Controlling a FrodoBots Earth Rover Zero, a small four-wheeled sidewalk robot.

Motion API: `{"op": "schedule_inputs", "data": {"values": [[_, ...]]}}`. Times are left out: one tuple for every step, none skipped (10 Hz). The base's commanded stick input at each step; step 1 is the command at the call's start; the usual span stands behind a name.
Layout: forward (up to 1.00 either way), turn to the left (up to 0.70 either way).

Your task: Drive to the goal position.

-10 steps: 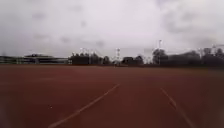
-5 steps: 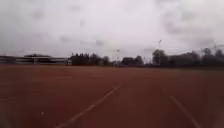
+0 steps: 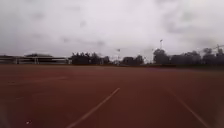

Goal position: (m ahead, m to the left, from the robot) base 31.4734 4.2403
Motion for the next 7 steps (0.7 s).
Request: {"op": "schedule_inputs", "data": {"values": [[0.5,0.0],[0.5,0.0],[0.5,0.0],[0.5,0.0],[0.5,0.0],[0.5,0.0],[0.5,0.0]]}}
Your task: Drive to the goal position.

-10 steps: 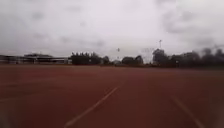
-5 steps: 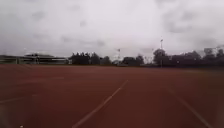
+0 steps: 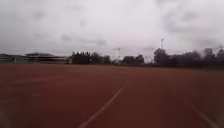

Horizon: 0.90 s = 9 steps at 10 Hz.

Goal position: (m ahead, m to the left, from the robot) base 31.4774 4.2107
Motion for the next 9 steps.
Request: {"op": "schedule_inputs", "data": {"values": [[0.5,0.0],[0.5,0.0],[0.5,0.0],[0.5,0.0],[0.5,0.0],[0.5,0.0],[0.5,0.0],[0.5,0.0],[0.5,0.0]]}}
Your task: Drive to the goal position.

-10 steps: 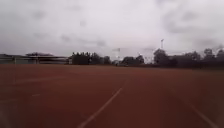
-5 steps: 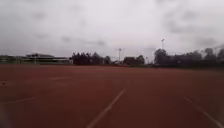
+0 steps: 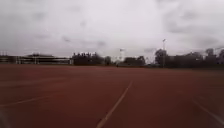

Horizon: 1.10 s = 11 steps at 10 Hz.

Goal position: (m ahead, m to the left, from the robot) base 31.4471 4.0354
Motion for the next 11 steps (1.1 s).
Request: {"op": "schedule_inputs", "data": {"values": [[0.5,0.0],[0.5,0.0],[0.5,0.0],[0.5,0.0],[0.5,0.0],[0.5,0.0],[0.5,0.0],[0.5,0.0],[0.5,0.0],[0.5,0.0],[0.5,0.0]]}}
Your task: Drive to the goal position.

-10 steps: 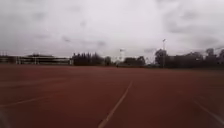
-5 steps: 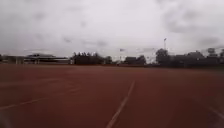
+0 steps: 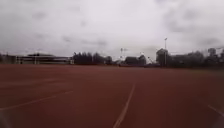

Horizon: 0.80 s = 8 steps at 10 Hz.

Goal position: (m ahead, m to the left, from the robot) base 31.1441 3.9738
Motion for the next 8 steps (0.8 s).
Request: {"op": "schedule_inputs", "data": {"values": [[0.5,0.0],[0.5,0.0],[0.5,0.0],[0.5,0.0],[0.5,0.0],[0.5,0.0],[0.5,0.0],[0.5,0.0]]}}
